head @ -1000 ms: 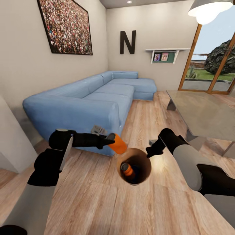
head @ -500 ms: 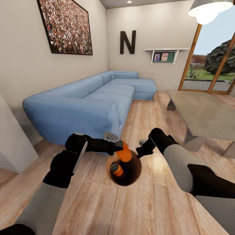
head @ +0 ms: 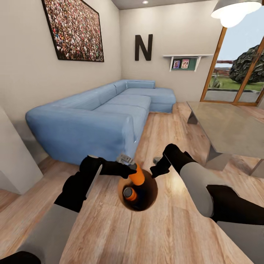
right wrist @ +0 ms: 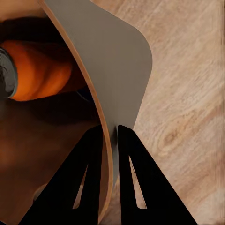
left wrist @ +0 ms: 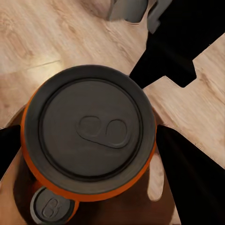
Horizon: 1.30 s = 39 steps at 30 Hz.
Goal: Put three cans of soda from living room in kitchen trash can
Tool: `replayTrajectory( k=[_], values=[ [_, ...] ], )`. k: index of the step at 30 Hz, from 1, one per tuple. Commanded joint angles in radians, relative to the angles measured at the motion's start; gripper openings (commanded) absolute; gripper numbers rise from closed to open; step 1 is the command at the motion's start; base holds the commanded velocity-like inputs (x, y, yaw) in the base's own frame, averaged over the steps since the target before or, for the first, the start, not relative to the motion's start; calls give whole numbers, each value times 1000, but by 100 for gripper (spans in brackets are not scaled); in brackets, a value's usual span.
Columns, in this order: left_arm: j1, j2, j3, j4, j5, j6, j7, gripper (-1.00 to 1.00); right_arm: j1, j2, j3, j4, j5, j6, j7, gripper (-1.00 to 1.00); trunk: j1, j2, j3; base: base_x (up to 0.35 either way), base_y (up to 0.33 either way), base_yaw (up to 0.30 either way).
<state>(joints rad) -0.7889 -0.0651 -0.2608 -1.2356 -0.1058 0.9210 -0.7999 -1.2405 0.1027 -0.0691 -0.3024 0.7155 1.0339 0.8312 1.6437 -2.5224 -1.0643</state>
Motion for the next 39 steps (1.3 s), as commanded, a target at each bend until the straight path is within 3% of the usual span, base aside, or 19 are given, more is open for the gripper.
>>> replayTrajectory(
  k=[1, 12, 22, 39],
  values=[
    [0, -1, -4, 14, 1, -9, 1, -100, -1, 3, -8, 0, -37, 13, 5, -100, 0, 0, 0, 0, 0, 0],
    [-1, -30, -37, 162, 3, -83, 24, -100, -1, 15, -4, -1, -38, 13, 5, -100, 0, 0, 0, 0, 0, 0],
    [-3, -35, -75, 223, 5, -126, 80, -100, -1, 31, -2, -34, -40, 13, 5, -100, 0, 0, 0, 0, 0, 0],
    [-3, -50, -83, 268, 3, -151, 85, -100, -1, 40, -1, -38, -39, 13, 5, -100, 0, 0, 0, 0, 0, 0]
  ],
)
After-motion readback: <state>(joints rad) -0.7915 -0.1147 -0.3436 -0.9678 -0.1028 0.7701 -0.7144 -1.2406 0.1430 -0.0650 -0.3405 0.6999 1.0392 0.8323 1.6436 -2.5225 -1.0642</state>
